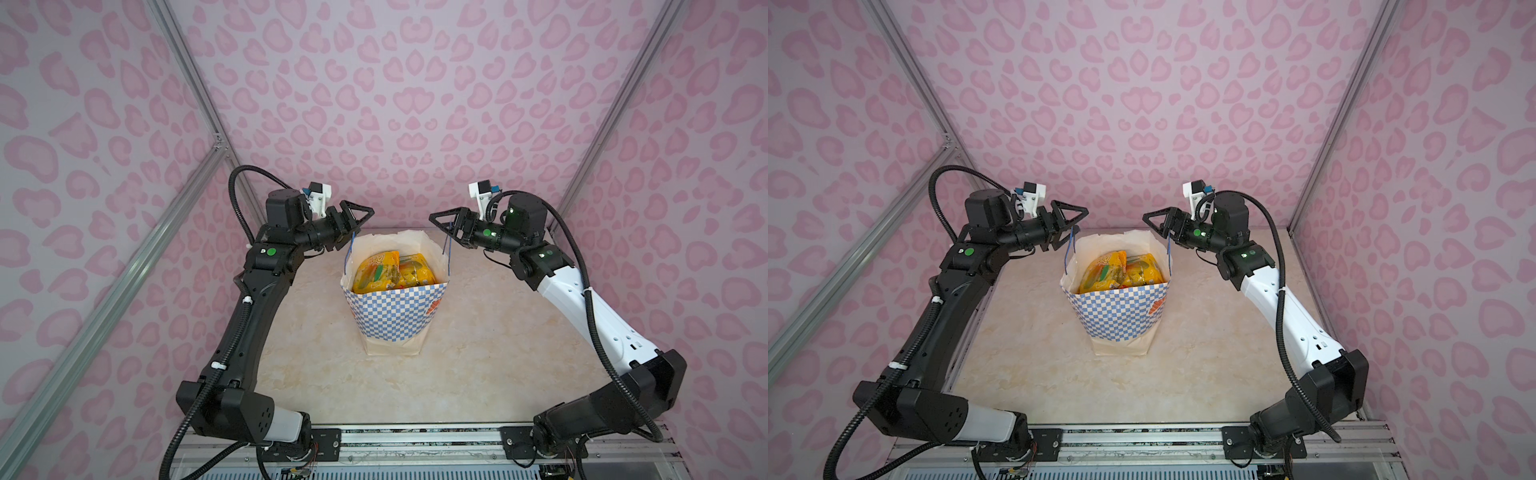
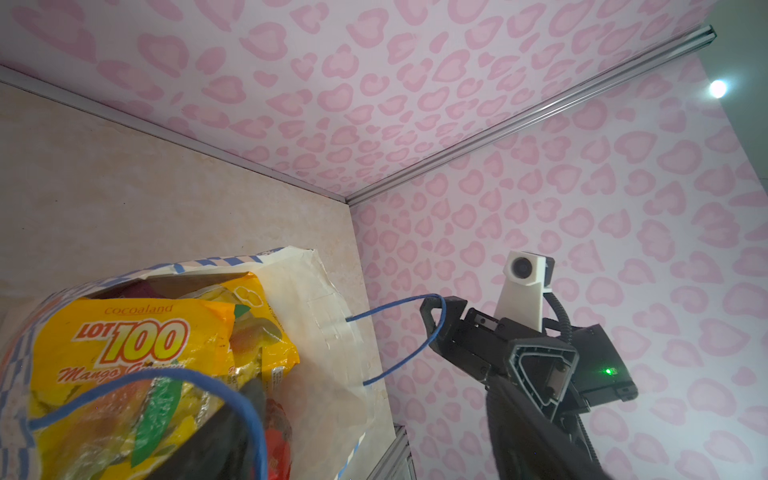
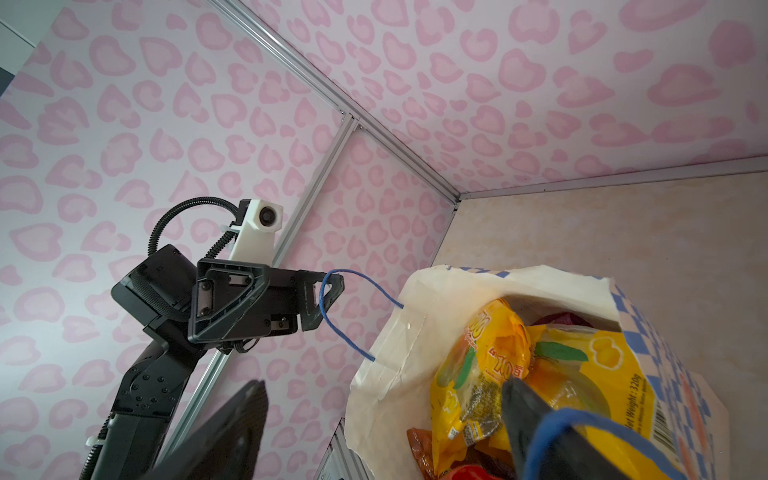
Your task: Place the snacks into the paper bag
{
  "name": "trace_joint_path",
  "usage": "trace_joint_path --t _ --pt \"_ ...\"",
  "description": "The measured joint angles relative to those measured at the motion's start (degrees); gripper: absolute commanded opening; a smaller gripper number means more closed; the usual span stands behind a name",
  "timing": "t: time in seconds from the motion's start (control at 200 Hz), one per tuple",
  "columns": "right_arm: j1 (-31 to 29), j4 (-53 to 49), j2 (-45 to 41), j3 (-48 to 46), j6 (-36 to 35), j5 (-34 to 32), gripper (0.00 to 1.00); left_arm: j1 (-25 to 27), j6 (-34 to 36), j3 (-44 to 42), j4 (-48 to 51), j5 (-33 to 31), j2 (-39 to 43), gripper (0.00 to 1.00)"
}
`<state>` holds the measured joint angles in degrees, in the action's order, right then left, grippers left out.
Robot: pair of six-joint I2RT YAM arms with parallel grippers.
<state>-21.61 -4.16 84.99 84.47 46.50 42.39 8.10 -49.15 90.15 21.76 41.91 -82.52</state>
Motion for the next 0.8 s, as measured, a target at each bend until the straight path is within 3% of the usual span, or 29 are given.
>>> trace_joint_path --t 0.055,0.065,0.245,0.8 --pt "0.0 0.1 -0.3 -0.9 -0.5 -1.0 0.93 -0.2 0.0 -0.8 0.0 -0.3 0.0 0.92" --pt "0.0 0.0 -0.3 -1.0 -0.6 -1.1 0.93 -0.3 0.0 -0.9 0.0 -0.4 0.0 1.00" --pt "0.1 -2.3 -2.3 -2.2 -2.7 -6.5 0.97 -0.7 1.1 -1.6 -0.4 -1.8 0.9 0.97" --pt "0.1 -12.9 -9.9 -4.6 -11.0 -22.1 0.97 -5.4 7.0 -6.7 7.5 -10.4 11.7 0.97"
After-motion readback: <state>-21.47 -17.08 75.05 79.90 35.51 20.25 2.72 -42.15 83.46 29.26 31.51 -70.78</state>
